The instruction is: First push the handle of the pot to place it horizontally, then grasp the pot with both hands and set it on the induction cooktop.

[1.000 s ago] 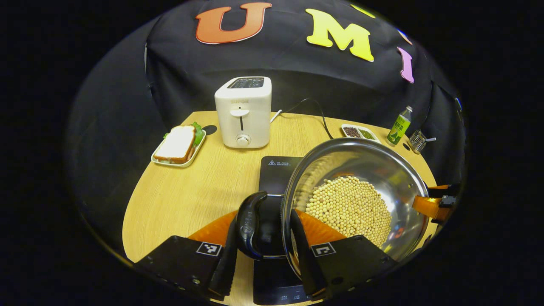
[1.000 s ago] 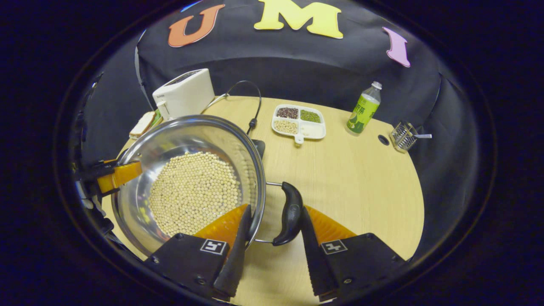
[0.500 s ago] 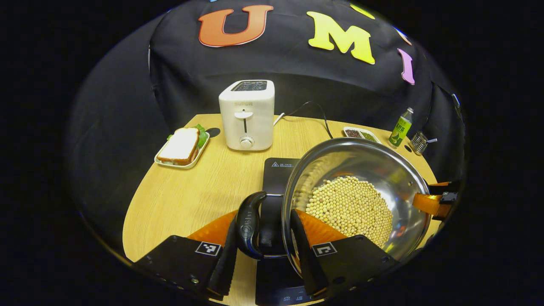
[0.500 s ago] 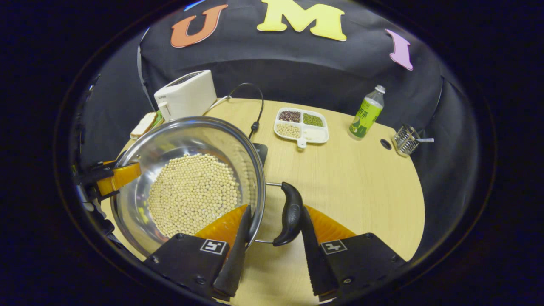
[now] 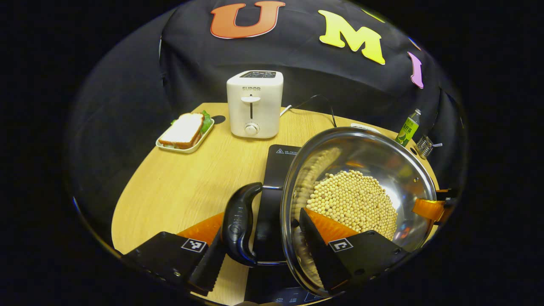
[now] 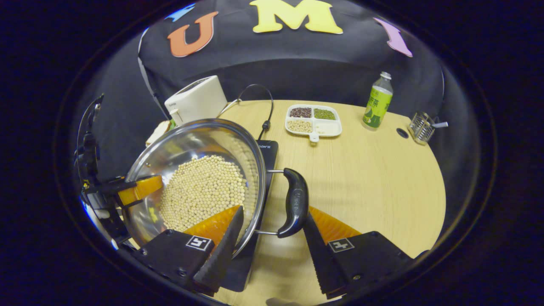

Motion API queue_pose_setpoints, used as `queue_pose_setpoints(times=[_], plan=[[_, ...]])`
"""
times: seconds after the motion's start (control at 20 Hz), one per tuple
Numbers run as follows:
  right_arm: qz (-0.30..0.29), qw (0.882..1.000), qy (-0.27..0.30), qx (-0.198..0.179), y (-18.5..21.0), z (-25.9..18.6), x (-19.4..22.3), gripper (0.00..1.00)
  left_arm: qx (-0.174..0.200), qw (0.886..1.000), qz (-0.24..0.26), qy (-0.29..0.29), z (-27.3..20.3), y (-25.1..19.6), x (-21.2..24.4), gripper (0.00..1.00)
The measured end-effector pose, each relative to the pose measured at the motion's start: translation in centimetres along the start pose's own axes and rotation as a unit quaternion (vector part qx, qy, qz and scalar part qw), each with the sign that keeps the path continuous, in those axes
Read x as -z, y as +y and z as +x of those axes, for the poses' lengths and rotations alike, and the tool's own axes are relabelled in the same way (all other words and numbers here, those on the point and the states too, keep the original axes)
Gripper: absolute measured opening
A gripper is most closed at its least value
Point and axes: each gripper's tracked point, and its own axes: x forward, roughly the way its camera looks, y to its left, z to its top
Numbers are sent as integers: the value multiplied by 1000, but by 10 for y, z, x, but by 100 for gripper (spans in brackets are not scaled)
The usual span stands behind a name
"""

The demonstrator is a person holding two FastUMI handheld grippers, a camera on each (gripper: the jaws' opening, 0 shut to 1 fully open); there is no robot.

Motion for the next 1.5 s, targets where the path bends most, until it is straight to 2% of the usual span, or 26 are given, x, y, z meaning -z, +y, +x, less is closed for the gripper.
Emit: queue_pose_setpoints(times=[0.1,0.15,0.2,0.3,0.5,0.75,0.9,1.15,1.2,1.35,1.5], plan=[[-7,1000,-30,3,-3,-9,-11,88,-18,999,17,-33,-9,7,-17,94],[-17,999,-42,4,-3,-13,-15,87,-24,998,20,-47,-15,10,-23,95],[-29,998,-52,3,-4,-18,-20,82,-28,998,22,-55,-20,10,-27,95],[-49,996,-73,4,-4,-27,-30,81,-39,996,28,-73,-33,12,-34,95],[-82,991,-109,6,-6,-50,-41,82,-44,991,44,-115,-65,6,-53,96],[-106,983,-149,7,-12,-90,-50,82,-38,986,36,-160,-109,-17,-74,95],[-108,979,-175,6,-19,-116,-56,82,-40,982,42,-182,-135,-36,-85,95],[-97,972,-213,9,-44,-169,-60,82,-22,973,52,-222,-191,-89,-101,95],[-94,971,-221,6,-49,-181,-61,88,-18,972,52,-230,-204,-101,-105,95],[-93,964,-248,6,-74,-223,-65,94,-8,965,50,-257,-238,-137,-113,95],[-89,960,-267,6,-106,-264,-64,90,-13,958,60,-281,-271,-173,-115,95]])
